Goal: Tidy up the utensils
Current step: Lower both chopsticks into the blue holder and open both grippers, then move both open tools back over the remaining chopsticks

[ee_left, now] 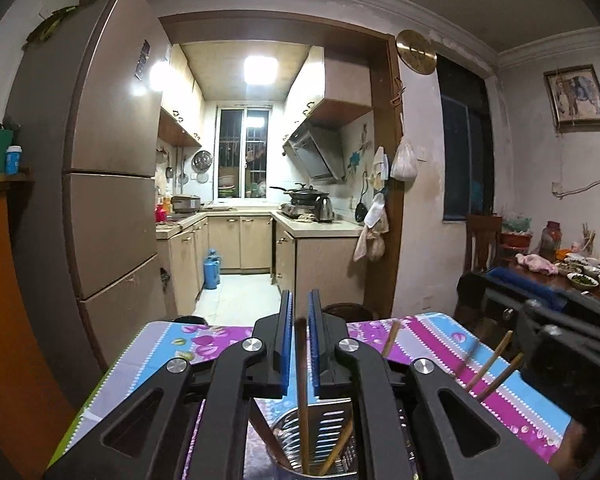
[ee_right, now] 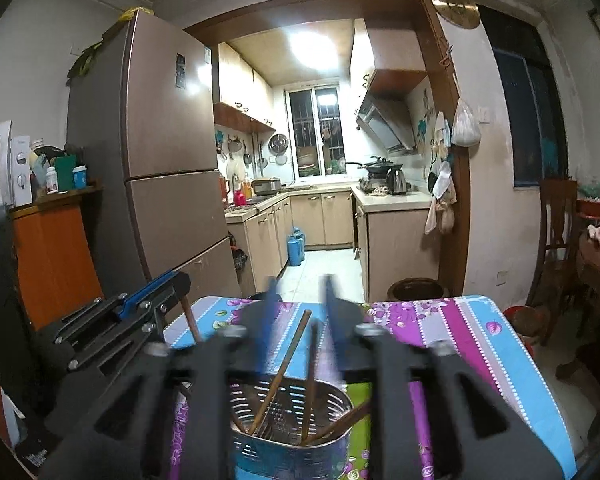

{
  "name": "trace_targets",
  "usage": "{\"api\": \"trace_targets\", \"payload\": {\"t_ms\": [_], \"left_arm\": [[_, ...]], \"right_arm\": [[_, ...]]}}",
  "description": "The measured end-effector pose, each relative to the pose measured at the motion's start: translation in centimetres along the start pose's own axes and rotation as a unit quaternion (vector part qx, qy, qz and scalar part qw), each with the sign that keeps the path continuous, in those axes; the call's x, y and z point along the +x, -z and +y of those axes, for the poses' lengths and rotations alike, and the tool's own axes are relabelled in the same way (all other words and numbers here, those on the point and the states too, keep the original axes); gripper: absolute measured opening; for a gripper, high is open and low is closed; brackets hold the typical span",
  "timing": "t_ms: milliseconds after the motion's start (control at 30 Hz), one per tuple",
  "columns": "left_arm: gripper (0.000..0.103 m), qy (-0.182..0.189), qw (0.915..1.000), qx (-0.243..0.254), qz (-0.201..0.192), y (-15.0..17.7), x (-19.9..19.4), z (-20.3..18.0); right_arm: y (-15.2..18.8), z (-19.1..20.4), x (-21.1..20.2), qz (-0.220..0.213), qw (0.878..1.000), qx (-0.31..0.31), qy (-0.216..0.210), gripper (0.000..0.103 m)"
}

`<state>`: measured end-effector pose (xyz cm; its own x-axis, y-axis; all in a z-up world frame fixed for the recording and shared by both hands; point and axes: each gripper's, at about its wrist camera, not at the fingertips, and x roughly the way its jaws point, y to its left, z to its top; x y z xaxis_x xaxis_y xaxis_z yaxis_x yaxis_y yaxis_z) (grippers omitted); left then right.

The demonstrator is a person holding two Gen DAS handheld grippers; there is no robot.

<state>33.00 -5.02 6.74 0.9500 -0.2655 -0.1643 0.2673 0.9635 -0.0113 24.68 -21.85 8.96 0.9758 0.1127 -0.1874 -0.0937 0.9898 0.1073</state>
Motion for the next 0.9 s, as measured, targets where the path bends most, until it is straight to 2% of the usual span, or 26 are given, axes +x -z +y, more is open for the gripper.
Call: {"api": "trace_targets", "payload": {"t_ms": [33, 200, 300, 400, 433, 533, 733, 900], "left_arm": [[0.018, -0.004, 1.0, -0.004, 0.0, -0.2, -0.2, 0.1], [0.021, -0.021, 0.9991, -0.004, -0.037, -2.0, -2.9, 0.7], [0.027, -0.044, 0.9967, 0.003, -0.069, -3.5, -6.1, 0.9], [0.037, -0.059, 0.9918, 0.011, -0.113, -4.0, -10.9, 1.2], [0.043, -0.065, 0.9896, 0.014, -0.127, -3.9, -13.0, 1.4], [0.054, -0.074, 0.9858, 0.016, -0.15, -3.4, -17.3, 1.9], [0.069, -0.099, 0.9809, 0.033, -0.164, -1.1, -24.4, 2.5], [0.073, -0.125, 0.9815, 0.048, -0.137, 1.2, -28.1, 3.2]], "right_arm": [[-0.2, 0.0, -0.2, -0.004, 1.0, -0.002, 0.0, 0.037], [-1.5, -0.1, -3.1, -0.037, 0.999, -0.009, 0.002, 0.037], [-2.2, -0.1, -5.9, -0.062, 0.998, -0.026, 0.002, 0.037], [-2.6, -0.4, -9.2, -0.083, 0.996, -0.041, -0.003, 0.037], [-2.6, -0.5, -10.6, -0.091, 0.995, -0.048, -0.002, 0.037], [-2.6, -1.0, -13.7, -0.109, 0.992, -0.061, -0.003, 0.04], [-1.8, -2.3, -20.1, -0.131, 0.989, -0.071, 0.0, 0.045], [0.6, -2.4, -24.1, -0.118, 0.989, -0.089, 0.013, 0.055]]}}
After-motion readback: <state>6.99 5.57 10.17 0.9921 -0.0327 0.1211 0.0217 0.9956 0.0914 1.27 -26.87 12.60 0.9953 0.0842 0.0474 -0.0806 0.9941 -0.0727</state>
